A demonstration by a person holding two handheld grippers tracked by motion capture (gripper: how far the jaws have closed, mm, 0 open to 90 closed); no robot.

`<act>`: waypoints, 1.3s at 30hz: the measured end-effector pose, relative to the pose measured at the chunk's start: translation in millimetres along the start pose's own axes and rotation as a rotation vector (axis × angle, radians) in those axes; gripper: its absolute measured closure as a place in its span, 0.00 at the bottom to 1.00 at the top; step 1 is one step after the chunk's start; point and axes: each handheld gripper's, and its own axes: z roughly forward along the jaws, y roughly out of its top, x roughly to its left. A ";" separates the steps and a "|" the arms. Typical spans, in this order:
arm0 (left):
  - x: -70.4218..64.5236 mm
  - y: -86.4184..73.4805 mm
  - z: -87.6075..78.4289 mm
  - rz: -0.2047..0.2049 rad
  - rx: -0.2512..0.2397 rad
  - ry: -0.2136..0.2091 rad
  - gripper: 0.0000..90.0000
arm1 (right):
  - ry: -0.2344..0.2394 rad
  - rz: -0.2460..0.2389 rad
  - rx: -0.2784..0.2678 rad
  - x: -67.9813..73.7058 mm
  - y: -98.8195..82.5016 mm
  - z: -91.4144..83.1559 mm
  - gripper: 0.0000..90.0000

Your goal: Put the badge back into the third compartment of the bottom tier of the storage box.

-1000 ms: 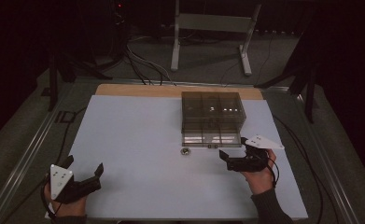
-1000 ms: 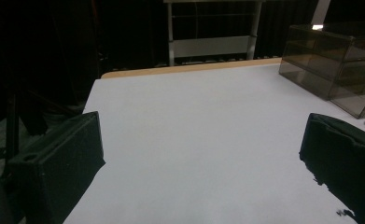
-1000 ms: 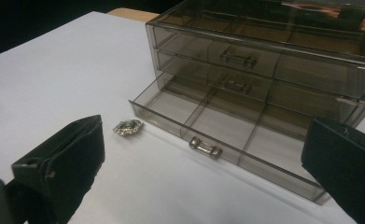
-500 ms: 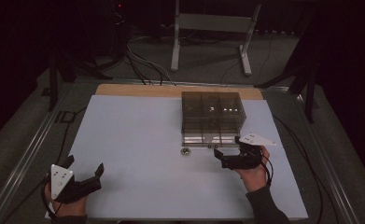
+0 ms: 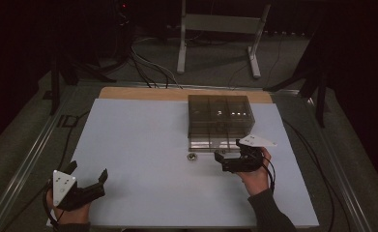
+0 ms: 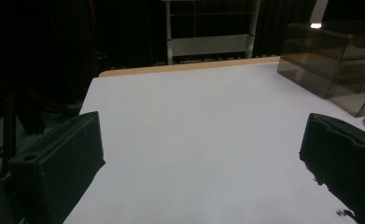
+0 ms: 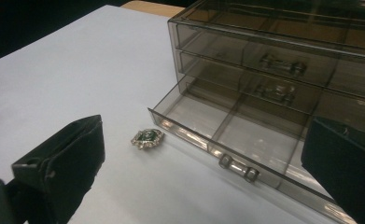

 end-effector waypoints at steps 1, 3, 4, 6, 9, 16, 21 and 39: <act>-0.1 0.0 0.1 0.001 0.000 0.000 0.00 | 0.003 0.000 0.001 0.6 0.4 1.4 0.00; -0.1 0.0 0.1 0.001 0.000 -0.001 0.00 | 0.006 0.001 0.004 2.2 1.2 4.9 0.00; 0.0 0.0 0.2 0.001 0.001 -0.001 0.00 | 0.008 0.001 0.004 2.6 1.4 5.9 0.00; 0.1 -0.1 0.2 0.000 0.001 -0.001 0.00 | 0.012 0.002 0.006 4.1 2.1 8.9 0.00; 0.1 -0.1 0.2 0.000 0.001 -0.003 0.00 | 0.014 -0.001 0.010 6.1 3.1 12.4 0.00; 0.1 -0.2 0.4 0.000 0.002 -0.004 0.00 | 0.028 -0.009 0.019 11.6 5.4 21.8 0.00; 0.3 -0.3 0.3 -0.001 0.002 -0.005 0.00 | 0.032 -0.019 0.036 15.4 5.2 28.1 0.00; 0.7 -0.4 0.3 -0.002 0.001 -0.006 0.00 | 0.054 -0.029 0.067 25.4 6.6 47.1 0.00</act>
